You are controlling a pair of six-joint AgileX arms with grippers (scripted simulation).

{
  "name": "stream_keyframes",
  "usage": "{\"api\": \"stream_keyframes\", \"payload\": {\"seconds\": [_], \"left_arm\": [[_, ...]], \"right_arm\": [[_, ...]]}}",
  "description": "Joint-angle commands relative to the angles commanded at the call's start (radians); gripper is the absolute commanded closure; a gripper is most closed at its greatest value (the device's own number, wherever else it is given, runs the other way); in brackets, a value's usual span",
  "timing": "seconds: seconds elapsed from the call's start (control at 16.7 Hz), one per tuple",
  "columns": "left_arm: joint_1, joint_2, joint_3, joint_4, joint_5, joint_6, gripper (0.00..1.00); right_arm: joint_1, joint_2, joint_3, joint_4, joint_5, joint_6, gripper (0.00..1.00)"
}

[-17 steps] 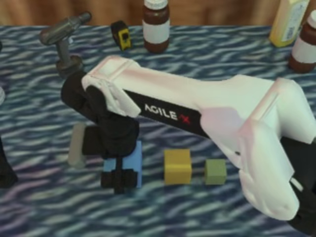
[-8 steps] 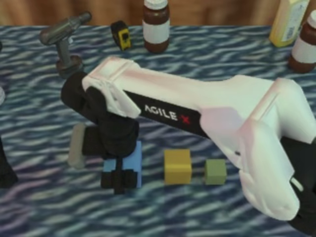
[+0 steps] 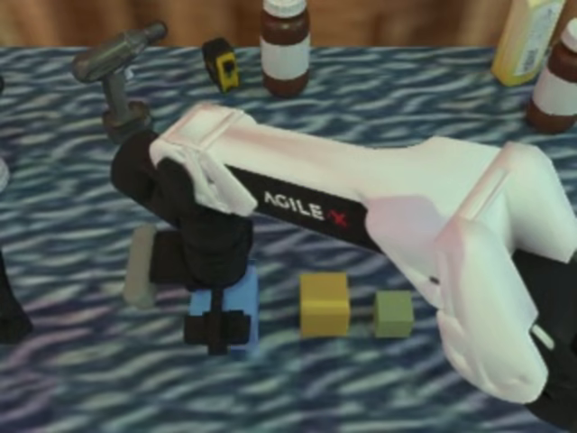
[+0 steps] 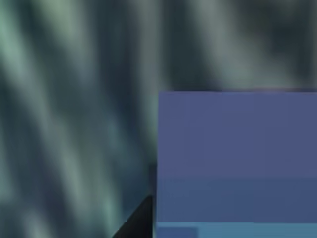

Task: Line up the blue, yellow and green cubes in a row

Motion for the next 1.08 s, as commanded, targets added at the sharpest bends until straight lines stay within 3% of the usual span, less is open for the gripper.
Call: {"api": "stream_keyframes", "payload": {"seconds": [0.12, 0.72, 1.08], "left_arm": [[0.0, 0.0, 0.0, 0.0, 0.0, 0.0, 0.0], [0.0, 0.0, 0.0, 0.0, 0.0, 0.0, 0.0], [0.0, 0.0, 0.0, 0.0, 0.0, 0.0, 0.0]], "right_arm": [[0.0, 0.0, 0.0, 0.0, 0.0, 0.0, 0.0], [0.0, 0.004, 0.017, -0.016, 0.0, -0.001, 0.0], [0.006, 0.021, 0.26, -0.243, 0.0, -0.002, 0.0]]}}
